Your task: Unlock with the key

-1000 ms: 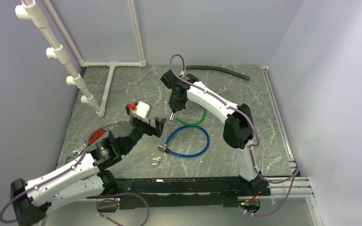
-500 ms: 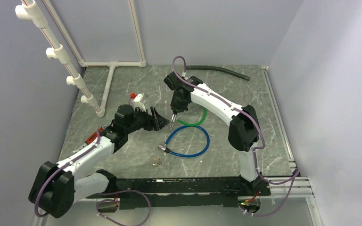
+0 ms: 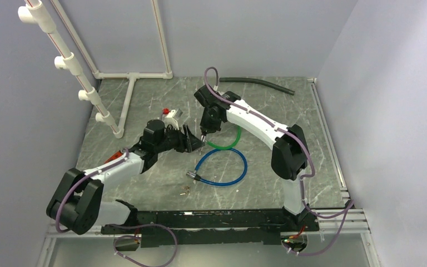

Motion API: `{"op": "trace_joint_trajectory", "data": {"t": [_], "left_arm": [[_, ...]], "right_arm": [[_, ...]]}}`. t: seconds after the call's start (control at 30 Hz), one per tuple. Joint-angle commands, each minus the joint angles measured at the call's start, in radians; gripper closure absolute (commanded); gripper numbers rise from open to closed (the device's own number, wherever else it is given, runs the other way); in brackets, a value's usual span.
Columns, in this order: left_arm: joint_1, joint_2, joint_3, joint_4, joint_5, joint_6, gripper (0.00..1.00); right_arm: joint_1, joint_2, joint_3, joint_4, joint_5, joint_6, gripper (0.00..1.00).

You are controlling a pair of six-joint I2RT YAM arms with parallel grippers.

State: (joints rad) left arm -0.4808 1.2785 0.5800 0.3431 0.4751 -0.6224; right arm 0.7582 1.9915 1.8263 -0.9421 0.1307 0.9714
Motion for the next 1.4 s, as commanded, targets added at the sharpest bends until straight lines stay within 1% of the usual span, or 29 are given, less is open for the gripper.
{"op": "trace_joint_trajectory", "data": {"t": [0.0, 0.2, 0.53, 0.67, 0.77, 0.83, 0.93, 1.03, 1.07, 1.13, 1.17, 1.2, 1.23, 1.27, 1.37], "left_arm": [[0.008, 0.023, 0.061, 0.075, 0.036, -0.014, 0.37], [0.008, 0.042, 0.088, 0.024, 0.003, 0.006, 0.43], [0.008, 0.09, 0.098, 0.003, -0.042, 0.004, 0.43], [0.008, 0.12, 0.108, 0.01, -0.042, -0.004, 0.49], [0.01, 0.138, 0.117, 0.016, -0.036, -0.01, 0.57], [0.01, 0.14, 0.121, 0.014, -0.036, -0.014, 0.69], [0.01, 0.139, 0.121, 0.009, -0.036, -0.023, 0.89], [0.01, 0.13, 0.112, 0.018, -0.044, -0.037, 1.0], [0.01, 0.127, 0.105, 0.026, -0.045, -0.041, 1.0], [0.01, 0.122, 0.096, 0.045, -0.037, -0.045, 1.0], [0.01, 0.121, 0.095, 0.051, -0.029, -0.043, 1.0], [0.01, 0.122, 0.096, 0.052, -0.023, -0.04, 1.0], [0.01, 0.122, 0.098, 0.049, -0.024, -0.038, 1.0], [0.01, 0.122, 0.099, 0.046, -0.026, -0.037, 1.0], [0.01, 0.121, 0.086, 0.061, -0.03, -0.047, 1.0]], "right_arm": [[0.003, -0.063, -0.002, 0.069, -0.046, -0.017, 1.0], [0.004, -0.068, 0.001, 0.081, -0.063, -0.023, 1.0], [0.013, -0.088, -0.028, 0.125, -0.091, -0.042, 1.0], [0.015, -0.098, -0.039, 0.14, -0.099, -0.046, 1.0], [0.015, -0.102, -0.049, 0.151, -0.105, -0.048, 1.0], [0.016, -0.108, -0.057, 0.163, -0.107, -0.053, 1.0], [0.016, -0.126, -0.089, 0.213, -0.125, -0.08, 1.0], [0.016, -0.137, -0.112, 0.239, -0.146, -0.113, 1.0], [0.014, -0.143, -0.122, 0.243, -0.14, -0.124, 0.91], [0.01, -0.171, -0.169, 0.298, -0.122, -0.165, 0.49], [0.008, -0.194, -0.219, 0.336, -0.098, -0.18, 0.23], [0.003, -0.219, -0.25, 0.376, -0.078, -0.191, 0.05], [-0.004, -0.24, -0.287, 0.41, -0.069, -0.203, 0.01], [-0.015, -0.262, -0.326, 0.436, -0.069, -0.21, 0.0], [-0.052, -0.313, -0.374, 0.451, -0.051, -0.217, 0.0]]}}
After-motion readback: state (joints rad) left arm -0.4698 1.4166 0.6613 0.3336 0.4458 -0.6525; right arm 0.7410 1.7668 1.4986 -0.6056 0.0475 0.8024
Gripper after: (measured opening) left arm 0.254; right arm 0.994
